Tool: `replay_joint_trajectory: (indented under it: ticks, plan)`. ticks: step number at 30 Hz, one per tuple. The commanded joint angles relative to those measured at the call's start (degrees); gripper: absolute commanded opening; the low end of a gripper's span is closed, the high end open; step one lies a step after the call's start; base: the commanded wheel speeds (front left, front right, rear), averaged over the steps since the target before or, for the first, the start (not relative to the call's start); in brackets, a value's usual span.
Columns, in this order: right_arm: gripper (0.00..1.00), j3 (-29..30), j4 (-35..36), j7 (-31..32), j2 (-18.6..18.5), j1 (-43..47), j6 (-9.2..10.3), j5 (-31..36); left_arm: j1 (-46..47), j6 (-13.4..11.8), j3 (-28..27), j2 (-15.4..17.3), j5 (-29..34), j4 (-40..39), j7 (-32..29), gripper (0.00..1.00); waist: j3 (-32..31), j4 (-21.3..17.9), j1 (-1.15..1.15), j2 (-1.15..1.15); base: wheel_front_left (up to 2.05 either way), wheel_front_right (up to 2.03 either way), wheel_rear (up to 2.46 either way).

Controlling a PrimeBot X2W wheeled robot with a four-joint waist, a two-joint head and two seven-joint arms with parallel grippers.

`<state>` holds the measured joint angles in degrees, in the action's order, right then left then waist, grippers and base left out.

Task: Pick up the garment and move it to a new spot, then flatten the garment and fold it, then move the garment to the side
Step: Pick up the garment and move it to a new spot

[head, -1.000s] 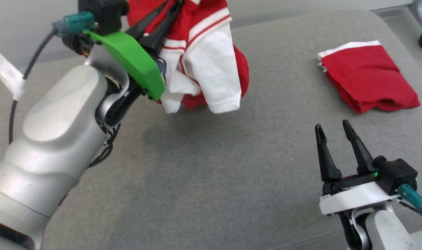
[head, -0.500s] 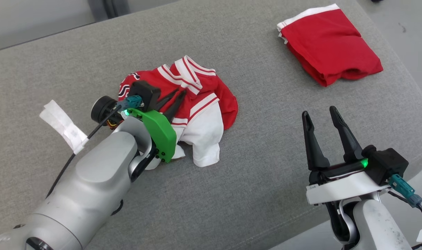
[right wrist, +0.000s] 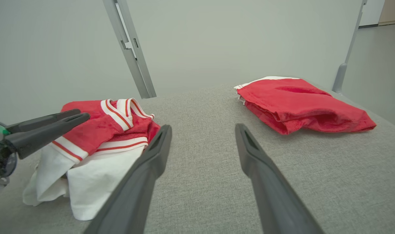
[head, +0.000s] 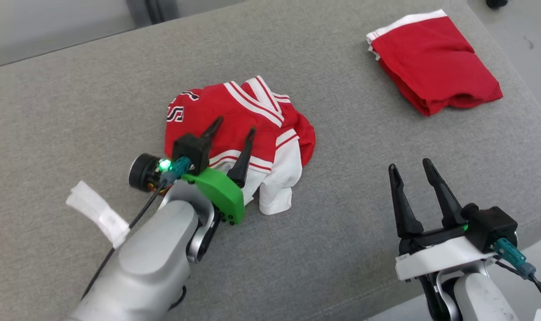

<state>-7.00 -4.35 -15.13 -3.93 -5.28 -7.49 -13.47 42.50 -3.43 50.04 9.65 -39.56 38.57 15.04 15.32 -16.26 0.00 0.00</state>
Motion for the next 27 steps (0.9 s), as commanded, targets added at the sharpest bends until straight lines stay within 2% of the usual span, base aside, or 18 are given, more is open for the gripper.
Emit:
replay_joint_trajectory:
  ticks: [1, 6, 9, 12, 14, 20, 27]
  plan:
    - [1.0, 0.2, -0.39, -0.02, -0.22, 1.21, 0.0, 0.04, -2.8, -1.04, -1.7, 0.46, 1.33, -2.21, 0.15, 1.0, -7.69, 8.09, 0.0, 0.0, 0.0, 0.0, 0.0]
    - [1.0, 0.77, -2.1, -0.02, -0.52, 3.36, 0.0, 0.84, -15.5, -3.87, -12.2, 1.76, 6.75, -13.13, 0.12, 1.0, -11.54, 13.21, 0.0, 0.0, 0.0, 0.0, 0.0]
    - [1.0, 1.04, -2.74, -0.02, -0.35, 4.32, 0.0, 1.26, -22.07, -4.02, -17.53, 1.78, 10.12, -17.77, 0.1, 1.0, -13.34, 15.37, 0.0, 0.0, 0.0, 0.0, 0.0]
    - [1.0, 1.63, -3.4, -0.02, -0.06, 5.7, 0.0, 2.06, -31.86, -3.58, -25.42, 0.84, 17.39, -25.11, 0.09, 1.0, -15.42, 17.89, 0.0, 0.0, 0.0, 0.0, 0.0]
    - [1.0, 1.8, -3.4, -0.02, 0.03, 6.25, 0.0, 2.21, -34.95, -3.42, -27.97, -0.02, 19.36, -27.35, 0.1, 1.0, -16.08, 18.5, 0.0, 0.0, 0.0, 0.0, 0.0]
    - [1.0, 1.31, -1.71, -0.02, 0.22, 8.35, 0.0, 1.43, -44.08, 0.37, -35.73, -2.96, 24.79, -33.85, 0.1, 1.0, -17.71, 19.33, 0.0, 0.0, 0.0, 0.0, 0.0]
    - [1.0, 1.54, -0.67, -0.02, 0.41, 11.0, 0.0, 1.93, -50.1, 4.05, -41.28, -5.54, 28.76, -36.97, 0.11, 1.0, -18.93, 19.17, 0.0, 0.0, 0.0, 0.0, 0.0]
